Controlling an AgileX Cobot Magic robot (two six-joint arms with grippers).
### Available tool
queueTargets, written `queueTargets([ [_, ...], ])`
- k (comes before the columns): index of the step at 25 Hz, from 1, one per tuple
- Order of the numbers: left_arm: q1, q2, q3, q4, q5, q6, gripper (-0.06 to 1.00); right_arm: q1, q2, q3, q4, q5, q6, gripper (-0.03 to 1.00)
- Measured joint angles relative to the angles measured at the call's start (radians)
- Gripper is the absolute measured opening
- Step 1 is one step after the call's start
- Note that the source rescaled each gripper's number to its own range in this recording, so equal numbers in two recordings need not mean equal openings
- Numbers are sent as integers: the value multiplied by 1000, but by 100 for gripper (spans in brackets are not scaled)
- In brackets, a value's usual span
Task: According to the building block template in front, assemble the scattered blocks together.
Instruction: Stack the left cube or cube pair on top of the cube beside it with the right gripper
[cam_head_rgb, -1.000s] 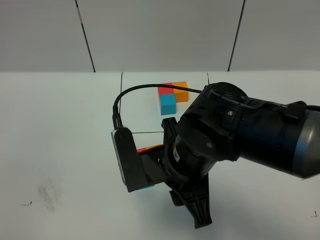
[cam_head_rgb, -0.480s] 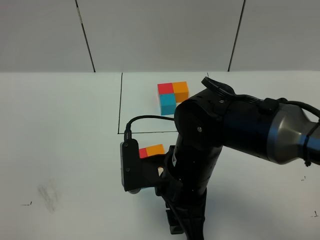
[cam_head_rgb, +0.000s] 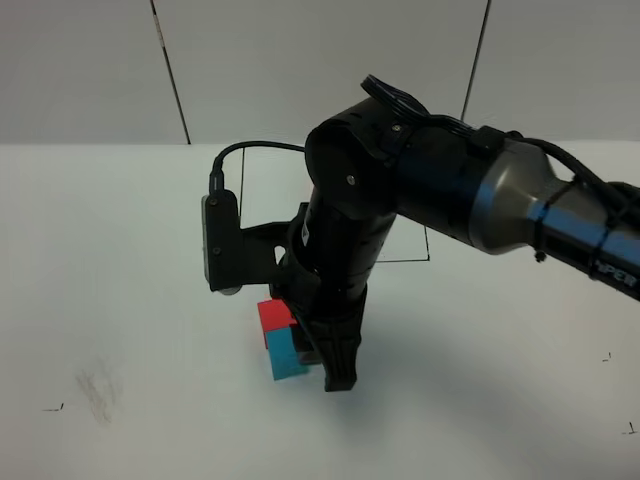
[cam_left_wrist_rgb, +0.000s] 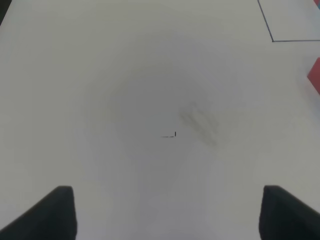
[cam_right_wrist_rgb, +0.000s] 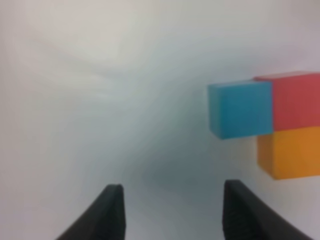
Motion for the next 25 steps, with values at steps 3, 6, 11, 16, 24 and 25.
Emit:
queueTargets([
  [3,0,0,0,0,0,0,85,-19,47,-28,9,-10,-38,1],
  [6,0,0,0,0,0,0,85,-34,89,-41,6,-27,-77,1],
  [11,0,0,0,0,0,0,85,-49,145,-60,-47,-48,-119,1],
  [16,0,0,0,0,0,0,85,-49,202,-119,-65,-75,-162,2],
  [24,0,0,0,0,0,0,85,-49,251,-165,-55,-159,-205,39],
  [25,0,0,0,0,0,0,85,-49,251,-165,-57,-173,-205,44],
])
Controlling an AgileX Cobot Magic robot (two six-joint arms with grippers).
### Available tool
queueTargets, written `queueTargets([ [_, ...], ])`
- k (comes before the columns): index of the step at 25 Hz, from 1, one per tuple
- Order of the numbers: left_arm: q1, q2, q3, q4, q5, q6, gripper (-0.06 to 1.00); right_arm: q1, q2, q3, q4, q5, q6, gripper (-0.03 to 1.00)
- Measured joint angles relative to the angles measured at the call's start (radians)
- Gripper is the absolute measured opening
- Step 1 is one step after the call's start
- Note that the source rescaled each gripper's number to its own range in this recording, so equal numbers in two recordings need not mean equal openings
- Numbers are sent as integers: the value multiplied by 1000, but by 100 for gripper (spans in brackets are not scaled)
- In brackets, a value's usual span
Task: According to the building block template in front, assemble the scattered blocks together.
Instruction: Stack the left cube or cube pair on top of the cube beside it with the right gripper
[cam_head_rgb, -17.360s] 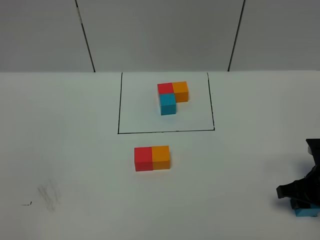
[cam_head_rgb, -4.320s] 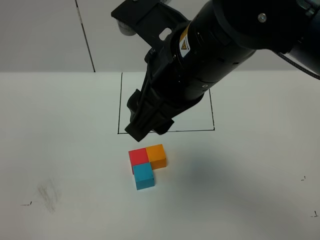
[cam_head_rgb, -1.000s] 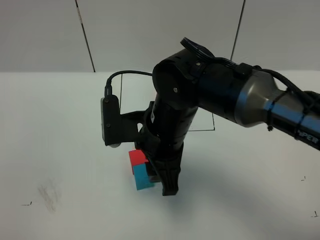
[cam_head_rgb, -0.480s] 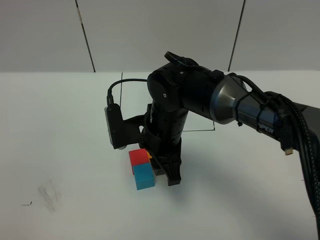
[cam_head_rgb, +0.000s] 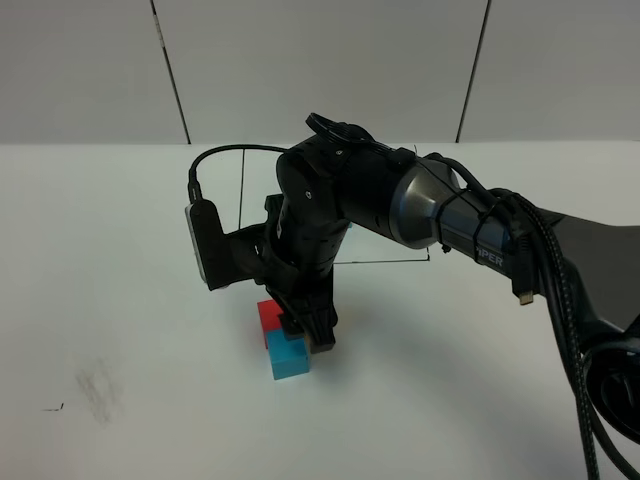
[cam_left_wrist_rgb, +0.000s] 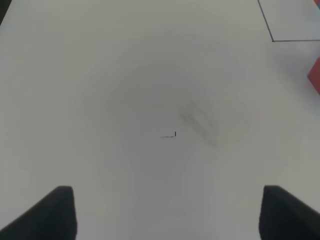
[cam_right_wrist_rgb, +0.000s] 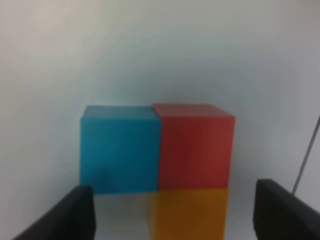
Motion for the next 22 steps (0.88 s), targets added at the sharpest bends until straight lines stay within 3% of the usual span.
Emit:
queueTargets([
  [8,0,0,0,0,0,0,85,0,0,0,-7,-102,1,49],
  [12,0,0,0,0,0,0,85,0,0,0,-22,-59,27,49],
  [19,0,0,0,0,0,0,85,0,7,-1,-185,-16,34,49],
  [22,0,0,0,0,0,0,85,-3,28,-1,-208,7,36,49],
])
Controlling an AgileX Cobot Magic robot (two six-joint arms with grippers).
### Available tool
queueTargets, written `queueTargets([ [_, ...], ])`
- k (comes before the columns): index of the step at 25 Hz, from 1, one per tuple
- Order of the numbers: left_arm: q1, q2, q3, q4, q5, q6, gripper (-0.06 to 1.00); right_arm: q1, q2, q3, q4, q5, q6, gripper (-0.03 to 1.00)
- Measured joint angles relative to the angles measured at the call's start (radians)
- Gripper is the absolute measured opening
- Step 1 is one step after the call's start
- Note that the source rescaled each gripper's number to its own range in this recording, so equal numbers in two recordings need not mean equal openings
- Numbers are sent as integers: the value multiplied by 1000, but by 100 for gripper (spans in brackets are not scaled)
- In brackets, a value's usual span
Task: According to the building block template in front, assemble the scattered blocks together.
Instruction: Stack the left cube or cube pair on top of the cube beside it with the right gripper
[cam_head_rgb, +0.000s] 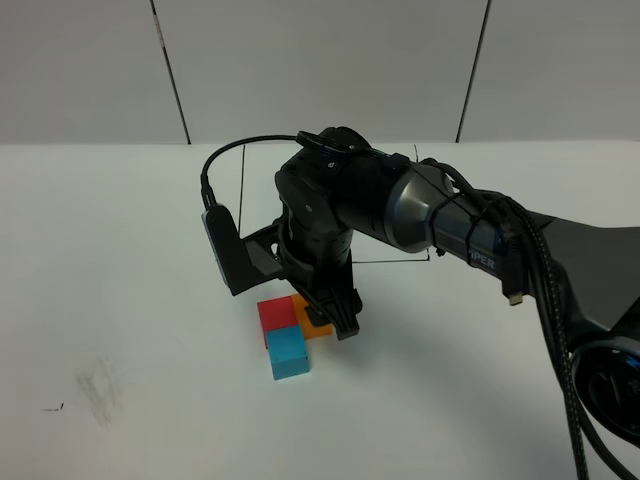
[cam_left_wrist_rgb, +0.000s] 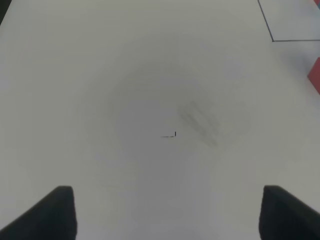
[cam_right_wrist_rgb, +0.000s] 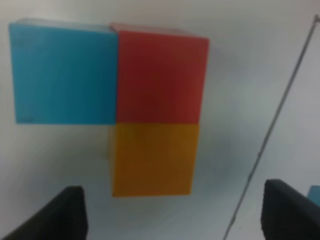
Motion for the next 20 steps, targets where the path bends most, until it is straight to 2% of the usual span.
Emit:
queueTargets([
  [10,0,0,0,0,0,0,85,-48,52,0,-7,25,2,50],
  [20,0,0,0,0,0,-1,85,-66,62,0,83,8,-26,50],
])
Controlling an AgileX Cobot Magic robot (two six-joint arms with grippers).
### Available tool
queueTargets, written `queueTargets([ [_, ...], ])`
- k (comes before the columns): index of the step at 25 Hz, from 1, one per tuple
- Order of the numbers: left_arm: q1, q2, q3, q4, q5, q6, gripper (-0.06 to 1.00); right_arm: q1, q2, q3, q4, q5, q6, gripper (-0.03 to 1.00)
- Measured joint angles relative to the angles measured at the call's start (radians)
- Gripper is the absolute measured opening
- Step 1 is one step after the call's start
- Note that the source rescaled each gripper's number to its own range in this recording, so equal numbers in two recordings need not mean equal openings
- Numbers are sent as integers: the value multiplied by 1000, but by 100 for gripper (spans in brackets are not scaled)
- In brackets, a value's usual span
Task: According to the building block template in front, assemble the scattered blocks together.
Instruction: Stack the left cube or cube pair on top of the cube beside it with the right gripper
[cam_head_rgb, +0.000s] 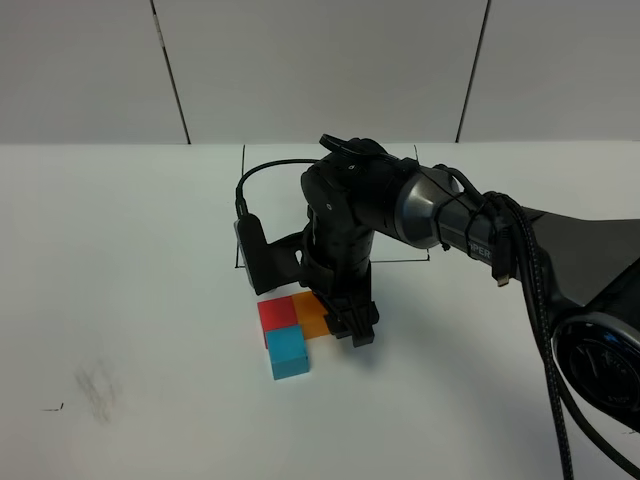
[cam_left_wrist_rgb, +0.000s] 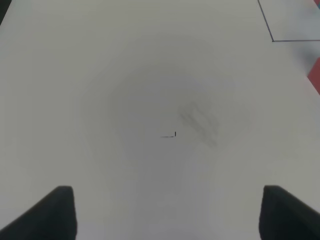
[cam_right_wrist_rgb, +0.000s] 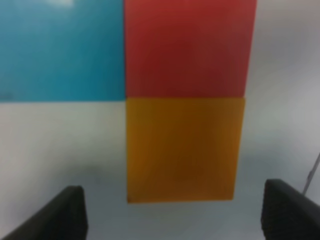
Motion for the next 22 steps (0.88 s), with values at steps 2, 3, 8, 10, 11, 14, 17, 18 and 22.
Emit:
queueTargets([
  [2,0,0,0,0,0,0,85,0,0,0,18,-7,-8,50],
  [3,0,0,0,0,0,0,85,0,0,0,30,-14,-11,50],
  [8,0,0,0,0,0,0,85,0,14,0,58,-28,-14,50],
  [10,0,0,0,0,0,0,85,0,25,0,58,-34,-17,50],
  [11,0,0,0,0,0,0,85,0,31,0,65,-40,-18,50],
  [14,0,0,0,0,0,0,85,0,41,0,65,-54,-22,50],
  [17,0,0,0,0,0,0,85,0,45,0,65,-61,-26,50],
  [18,0,0,0,0,0,0,85,0,45,0,65,-64,-29,50],
  [22,0,0,0,0,0,0,85,0,46,0,81,-74,-40,50],
])
